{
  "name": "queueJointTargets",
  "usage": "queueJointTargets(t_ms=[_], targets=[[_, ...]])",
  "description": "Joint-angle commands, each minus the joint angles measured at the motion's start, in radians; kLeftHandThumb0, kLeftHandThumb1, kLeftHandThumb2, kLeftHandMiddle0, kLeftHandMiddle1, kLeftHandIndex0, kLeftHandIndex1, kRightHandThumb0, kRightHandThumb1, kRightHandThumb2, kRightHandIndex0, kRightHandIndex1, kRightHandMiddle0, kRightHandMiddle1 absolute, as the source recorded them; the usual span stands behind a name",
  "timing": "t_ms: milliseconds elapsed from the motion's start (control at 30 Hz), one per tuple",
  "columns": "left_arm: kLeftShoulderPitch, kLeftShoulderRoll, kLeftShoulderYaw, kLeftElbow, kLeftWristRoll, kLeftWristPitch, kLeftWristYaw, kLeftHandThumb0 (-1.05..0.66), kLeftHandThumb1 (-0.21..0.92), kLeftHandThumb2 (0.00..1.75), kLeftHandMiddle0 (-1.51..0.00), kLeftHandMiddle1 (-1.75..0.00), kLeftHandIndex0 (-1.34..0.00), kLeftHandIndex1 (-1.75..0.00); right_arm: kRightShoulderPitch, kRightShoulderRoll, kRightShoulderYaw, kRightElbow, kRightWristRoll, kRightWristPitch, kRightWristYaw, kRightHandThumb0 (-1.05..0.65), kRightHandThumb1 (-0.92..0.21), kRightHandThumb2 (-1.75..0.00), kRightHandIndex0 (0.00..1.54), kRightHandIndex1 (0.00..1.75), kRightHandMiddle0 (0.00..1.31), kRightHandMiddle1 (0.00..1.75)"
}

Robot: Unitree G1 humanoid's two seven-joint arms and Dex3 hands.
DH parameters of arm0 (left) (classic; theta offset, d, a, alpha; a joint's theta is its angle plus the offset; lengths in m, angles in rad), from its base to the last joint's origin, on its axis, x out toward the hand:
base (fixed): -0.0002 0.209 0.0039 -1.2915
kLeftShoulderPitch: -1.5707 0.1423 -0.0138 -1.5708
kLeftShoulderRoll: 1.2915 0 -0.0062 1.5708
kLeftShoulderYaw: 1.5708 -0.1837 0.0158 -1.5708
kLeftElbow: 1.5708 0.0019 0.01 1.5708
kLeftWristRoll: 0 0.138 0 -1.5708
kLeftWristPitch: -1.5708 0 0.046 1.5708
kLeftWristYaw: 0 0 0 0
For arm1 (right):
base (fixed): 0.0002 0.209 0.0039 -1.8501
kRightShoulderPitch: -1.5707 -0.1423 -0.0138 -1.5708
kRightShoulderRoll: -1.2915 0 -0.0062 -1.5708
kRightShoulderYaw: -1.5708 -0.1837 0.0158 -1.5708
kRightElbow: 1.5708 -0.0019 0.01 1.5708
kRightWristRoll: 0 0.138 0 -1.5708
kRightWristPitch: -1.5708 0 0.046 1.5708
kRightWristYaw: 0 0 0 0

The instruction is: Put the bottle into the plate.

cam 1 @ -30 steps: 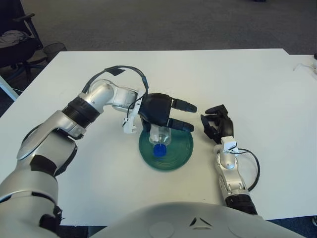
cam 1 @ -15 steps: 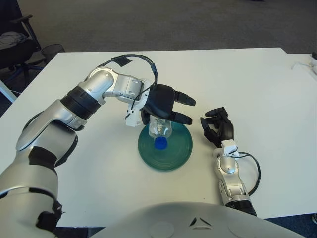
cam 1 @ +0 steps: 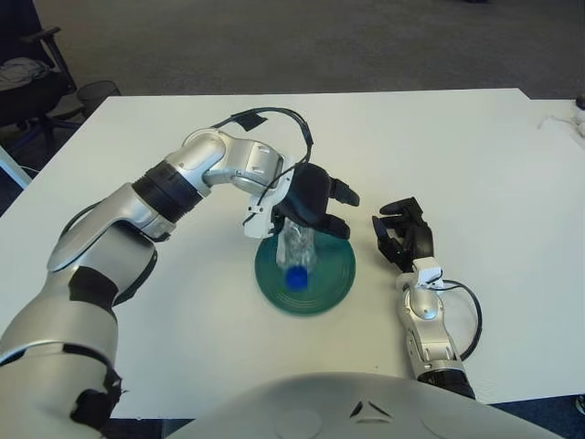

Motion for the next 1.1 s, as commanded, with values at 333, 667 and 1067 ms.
queueJointTargets(t_ms=[333,667,1067], targets=[[0.019,0.004,0.018,-0.026,-0.031,0.017,-0.038,-0.50,0.61,0.58,-0.26,-0.01,-0.05,-0.84,0.063,-0.004,-0.003,0.090,-0.007,0.083,-0.006,0.00,-0.80,-0.56,0.34,1.52,0.37,1.56],[0.032,0.005,0.028,-0.013,-0.052,0.004,-0.028,-0.44,0.52,0.68,-0.36,-0.02,-0.11,-0.86,0.057,0.004,-0.005,0.095,0.001,0.101,-0.013,0.00,-0.80,-0.57,0.37,1.48,0.34,1.60],[0.041,0.011,0.092,0.008,-0.039,-0.032,0.057,-0.35,0.47,0.79,-0.34,0.00,-0.13,-0.87,0.047,0.005,0.000,0.117,-0.003,0.095,-0.016,0.00,-0.81,-0.54,0.36,1.45,0.34,1.63]])
